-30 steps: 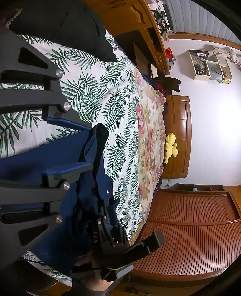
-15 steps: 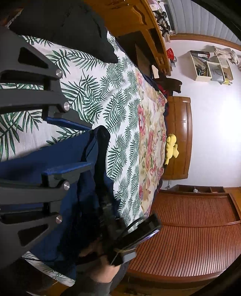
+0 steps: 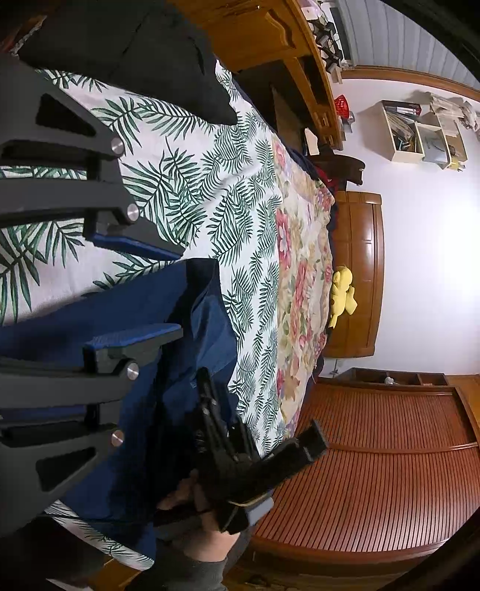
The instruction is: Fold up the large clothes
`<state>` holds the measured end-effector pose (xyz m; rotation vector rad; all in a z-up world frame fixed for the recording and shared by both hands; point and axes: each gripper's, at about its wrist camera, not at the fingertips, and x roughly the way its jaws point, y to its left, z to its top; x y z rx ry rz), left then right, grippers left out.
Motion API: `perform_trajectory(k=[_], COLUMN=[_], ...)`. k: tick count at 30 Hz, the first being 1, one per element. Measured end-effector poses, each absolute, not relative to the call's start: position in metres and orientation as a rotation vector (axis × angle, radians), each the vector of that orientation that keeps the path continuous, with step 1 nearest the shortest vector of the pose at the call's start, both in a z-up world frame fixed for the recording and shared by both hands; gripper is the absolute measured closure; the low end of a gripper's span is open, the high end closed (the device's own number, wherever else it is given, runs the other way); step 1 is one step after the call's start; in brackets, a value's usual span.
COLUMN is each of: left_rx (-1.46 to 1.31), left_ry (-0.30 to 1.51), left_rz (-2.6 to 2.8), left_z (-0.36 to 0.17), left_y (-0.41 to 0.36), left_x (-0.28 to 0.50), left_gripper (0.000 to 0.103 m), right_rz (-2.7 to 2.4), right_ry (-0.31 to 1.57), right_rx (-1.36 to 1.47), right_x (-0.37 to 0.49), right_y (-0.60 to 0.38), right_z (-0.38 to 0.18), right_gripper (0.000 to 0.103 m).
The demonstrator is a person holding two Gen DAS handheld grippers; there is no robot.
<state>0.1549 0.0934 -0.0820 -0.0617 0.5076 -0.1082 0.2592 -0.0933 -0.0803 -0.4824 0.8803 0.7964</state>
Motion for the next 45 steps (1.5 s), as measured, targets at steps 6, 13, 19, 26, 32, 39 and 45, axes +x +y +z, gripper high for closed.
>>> perform_trajectory(k=[6,13,19,26,32,39,45], left_rx=[-0.057,-0.064,-0.058,-0.058,-0.064,-0.070,-0.071], left_ry=[0.511,0.518,0.518,0.519,0.519,0.513,0.511], left_rz=[-0.110,-0.118,-0.126,-0.129,-0.139,-0.145,-0.147], left_z=[-0.083,-0.083,-0.083,-0.083,-0.082,-0.081,-0.081], left_y=[0.094,0.093,0.091,0.091,0.091,0.089,0.089], left_x=[0.153,0.155,0.154,0.155,0.156,0.157,0.157], left_gripper=[0.069,0.069,0.069,0.069,0.069,0.069,0.069], right_rz=[0.848,0.856,0.797,0.832,0.914,0.797,0.675], right_ry=[0.973,0.978,1.030,1.094,1.083,0.854,0.736], right_rx=[-0.440,-0.455,-0.478,-0.455,-0.447,-0.487,-0.535], right_x=[0.262,0.259,0.274,0.278,0.268,0.278,0.306], right_y=[-0.088,-0.089,-0.091,-0.092,-0.089,-0.084,-0.072], right_z=[-0.097,-0.104,-0.120,-0.128,-0.122,-0.079,-0.060], right_gripper=[0.063,0.063,0.063,0.066,0.099,0.101,0.103])
